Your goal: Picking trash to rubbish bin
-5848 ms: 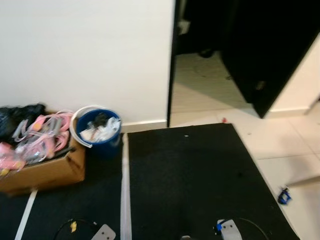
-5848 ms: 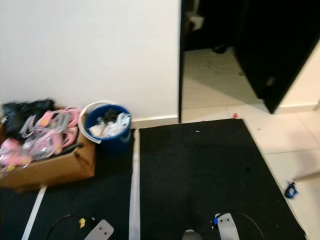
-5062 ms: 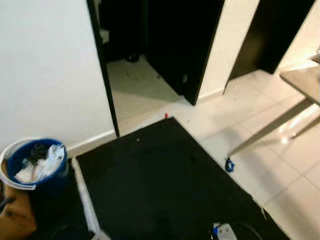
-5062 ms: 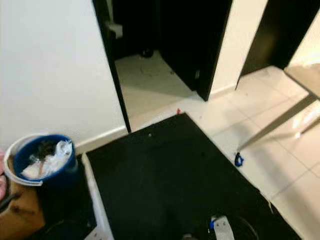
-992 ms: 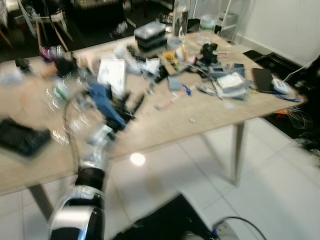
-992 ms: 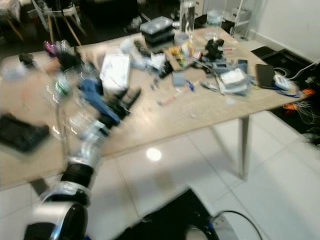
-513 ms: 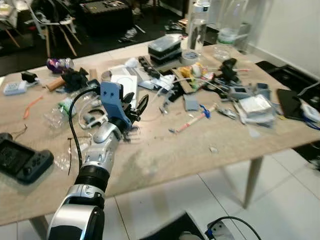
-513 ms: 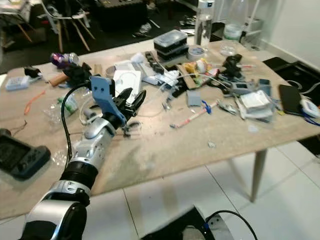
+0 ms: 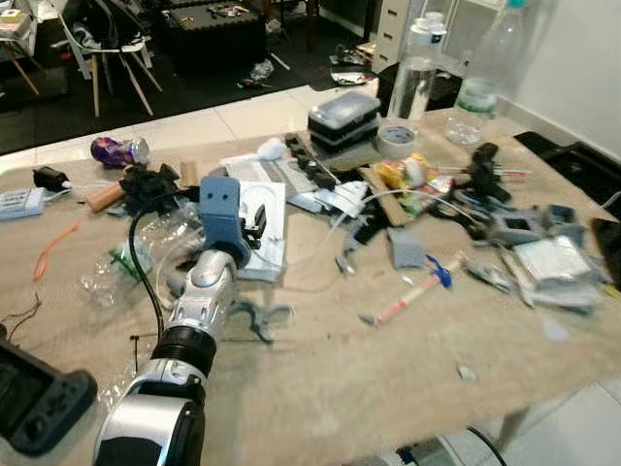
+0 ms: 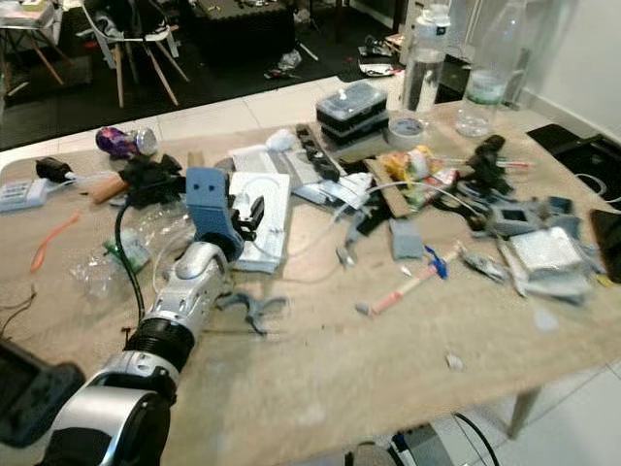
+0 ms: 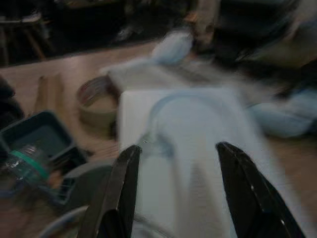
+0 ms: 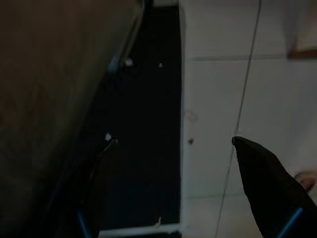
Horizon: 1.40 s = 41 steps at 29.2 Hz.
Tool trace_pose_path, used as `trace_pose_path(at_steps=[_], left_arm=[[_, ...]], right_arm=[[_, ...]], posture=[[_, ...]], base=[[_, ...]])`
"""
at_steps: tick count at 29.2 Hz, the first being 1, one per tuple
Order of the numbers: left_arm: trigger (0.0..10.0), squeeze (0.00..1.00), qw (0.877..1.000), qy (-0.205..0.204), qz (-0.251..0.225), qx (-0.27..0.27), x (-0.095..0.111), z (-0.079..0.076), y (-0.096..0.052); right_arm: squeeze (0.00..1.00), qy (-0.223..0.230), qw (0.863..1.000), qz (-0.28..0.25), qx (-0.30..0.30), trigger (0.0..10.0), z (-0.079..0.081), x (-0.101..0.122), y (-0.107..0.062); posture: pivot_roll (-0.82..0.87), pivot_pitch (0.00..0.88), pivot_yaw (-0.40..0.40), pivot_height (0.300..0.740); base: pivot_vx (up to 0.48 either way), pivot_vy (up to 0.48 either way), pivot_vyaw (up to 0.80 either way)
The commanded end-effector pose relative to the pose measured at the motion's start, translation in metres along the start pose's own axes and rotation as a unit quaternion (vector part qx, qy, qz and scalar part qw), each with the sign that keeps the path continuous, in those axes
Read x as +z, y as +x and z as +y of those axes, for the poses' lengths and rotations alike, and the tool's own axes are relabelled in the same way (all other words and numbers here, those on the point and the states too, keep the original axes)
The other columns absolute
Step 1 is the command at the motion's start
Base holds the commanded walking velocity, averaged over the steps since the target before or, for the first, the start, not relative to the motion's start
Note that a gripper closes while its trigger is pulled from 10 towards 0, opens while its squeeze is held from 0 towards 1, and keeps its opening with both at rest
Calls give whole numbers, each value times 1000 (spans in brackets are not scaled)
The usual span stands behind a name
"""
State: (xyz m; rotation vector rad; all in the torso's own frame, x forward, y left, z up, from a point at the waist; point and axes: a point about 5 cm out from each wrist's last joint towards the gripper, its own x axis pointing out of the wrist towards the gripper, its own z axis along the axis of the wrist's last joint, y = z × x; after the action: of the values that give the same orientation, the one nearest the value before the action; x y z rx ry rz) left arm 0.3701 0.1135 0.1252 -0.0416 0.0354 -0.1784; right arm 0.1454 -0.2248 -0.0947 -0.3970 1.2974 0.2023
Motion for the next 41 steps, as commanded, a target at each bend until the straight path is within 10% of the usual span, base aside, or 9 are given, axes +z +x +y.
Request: trace_pose_path(at_steps=[1, 29, 30, 31, 32, 36, 37, 41], left_arm=[[10000, 0, 1000, 19, 9, 10, -2, 3, 0], [10000, 0, 986, 23, 166, 1, -53, -8, -12], [10000, 216, 985, 24, 171, -2, -55, -8, -13], [10000, 216, 984, 26, 175, -4, -57, -9, -14], [10000, 1000, 984, 25, 177, -4, -58, -9, -14], [10000, 1000, 982, 24, 190, 4, -61, -6, -15], [10000, 114, 981, 24, 193, 5, -61, -6, -15], [10000, 0, 979, 24, 202, 0, -62, -6, -16]], right_arm=[[0, 0, 1000, 5, 10, 10000, 6, -4, 1], [0, -7, 1000, 6, 9, 10000, 6, -4, 1], [0, -7, 1000, 6, 9, 10000, 6, -4, 1], [0, -7, 1000, 6, 9, 10000, 6, -4, 1], [0, -7, 1000, 6, 9, 10000, 6, -4, 1], [0, -8, 1000, 5, 8, 10000, 5, -4, 1], [0, -8, 1000, 5, 7, 10000, 5, -3, 1], [0, -9, 1000, 5, 7, 10000, 5, -3, 1]], posture=[[-15, 65, 79, 740], [-18, 65, 83, 740], [-18, 65, 83, 740], [-18, 65, 83, 740], [-18, 65, 83, 740], [-16, 67, 81, 740], [-16, 67, 81, 740], [-16, 67, 81, 740]], base=[[0, 0, 0], [0, 0, 0], [0, 0, 0], [0, 0, 0], [0, 0, 0], [0, 0, 0], [0, 0, 0], [0, 0, 0]])
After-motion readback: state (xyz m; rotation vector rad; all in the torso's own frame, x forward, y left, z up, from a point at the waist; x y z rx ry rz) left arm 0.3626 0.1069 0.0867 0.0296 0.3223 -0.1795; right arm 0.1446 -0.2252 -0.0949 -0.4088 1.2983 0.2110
